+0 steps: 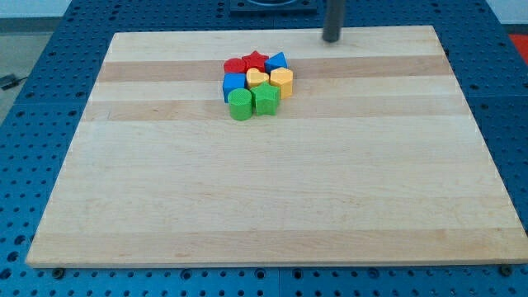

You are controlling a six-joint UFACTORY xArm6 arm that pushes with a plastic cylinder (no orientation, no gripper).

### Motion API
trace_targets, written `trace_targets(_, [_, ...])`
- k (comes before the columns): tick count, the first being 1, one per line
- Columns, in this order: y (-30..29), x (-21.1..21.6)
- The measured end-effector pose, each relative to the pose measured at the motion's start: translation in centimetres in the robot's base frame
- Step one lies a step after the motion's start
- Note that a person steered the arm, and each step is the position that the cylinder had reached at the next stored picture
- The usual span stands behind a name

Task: Separate the yellow hexagon from the group of blocks

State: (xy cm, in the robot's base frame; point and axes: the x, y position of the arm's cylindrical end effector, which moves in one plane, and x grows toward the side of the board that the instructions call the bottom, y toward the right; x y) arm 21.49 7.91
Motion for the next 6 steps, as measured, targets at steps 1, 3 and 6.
trace_targets(1, [-4.2, 1.9])
trace_targets(3, [-5.4, 6.8])
trace_targets(6, [-7.9, 15.1])
